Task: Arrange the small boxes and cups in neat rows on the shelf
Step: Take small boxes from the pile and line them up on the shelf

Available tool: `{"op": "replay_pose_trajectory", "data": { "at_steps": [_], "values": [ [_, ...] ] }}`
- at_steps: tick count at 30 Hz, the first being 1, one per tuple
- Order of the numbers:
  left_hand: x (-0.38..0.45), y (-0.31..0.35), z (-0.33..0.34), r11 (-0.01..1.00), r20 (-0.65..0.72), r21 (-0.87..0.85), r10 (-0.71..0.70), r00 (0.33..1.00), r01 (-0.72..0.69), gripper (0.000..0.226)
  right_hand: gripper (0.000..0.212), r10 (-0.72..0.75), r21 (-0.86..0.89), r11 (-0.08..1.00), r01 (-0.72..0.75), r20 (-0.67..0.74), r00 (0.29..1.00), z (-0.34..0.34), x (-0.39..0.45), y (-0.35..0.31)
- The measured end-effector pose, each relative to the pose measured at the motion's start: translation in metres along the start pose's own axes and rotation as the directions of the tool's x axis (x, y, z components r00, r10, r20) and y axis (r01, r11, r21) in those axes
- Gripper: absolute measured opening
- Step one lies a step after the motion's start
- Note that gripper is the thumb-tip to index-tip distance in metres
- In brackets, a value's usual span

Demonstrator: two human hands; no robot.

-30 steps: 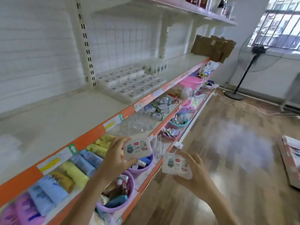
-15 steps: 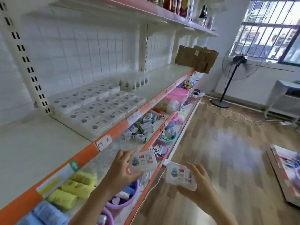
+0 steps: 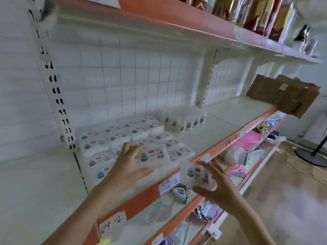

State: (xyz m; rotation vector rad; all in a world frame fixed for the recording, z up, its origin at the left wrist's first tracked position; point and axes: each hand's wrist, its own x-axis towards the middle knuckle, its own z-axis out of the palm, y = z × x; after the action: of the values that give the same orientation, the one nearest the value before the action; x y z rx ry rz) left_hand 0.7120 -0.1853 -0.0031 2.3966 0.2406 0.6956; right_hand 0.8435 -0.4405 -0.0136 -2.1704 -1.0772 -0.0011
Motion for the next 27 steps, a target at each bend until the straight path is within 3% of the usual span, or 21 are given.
{"op": "replay_pose_trajectory", "data": {
  "at_steps": [6,15,21,27],
  "values": [
    [0.056,-0.023,0.006,0.955,0.095,0.141,-0.276,0.957,0.261,0.077,0.066,-0.105,0.109,0.99,0.091,0.129,0.986,0.004,0.125,0.029],
    [0.093,-0.035,0.028,0.86,-0.058,0.281,-0.429,0.902,0.427,0.07,0.069,-0.238,0.253,0.957,0.144,0.396,0.887,0.039,0.252,0.06],
    [0.089,-0.027,0.049,0.822,-0.243,0.247,-0.46,0.854,0.513,0.067,0.043,-0.456,0.338,0.872,0.354,0.294,0.84,0.068,0.267,0.074],
    [0.092,-0.025,0.058,0.786,-0.305,0.237,-0.499,0.812,0.572,0.066,0.04,-0.576,0.399,0.789,0.467,0.22,0.787,0.078,0.266,0.084]
  ]
}}
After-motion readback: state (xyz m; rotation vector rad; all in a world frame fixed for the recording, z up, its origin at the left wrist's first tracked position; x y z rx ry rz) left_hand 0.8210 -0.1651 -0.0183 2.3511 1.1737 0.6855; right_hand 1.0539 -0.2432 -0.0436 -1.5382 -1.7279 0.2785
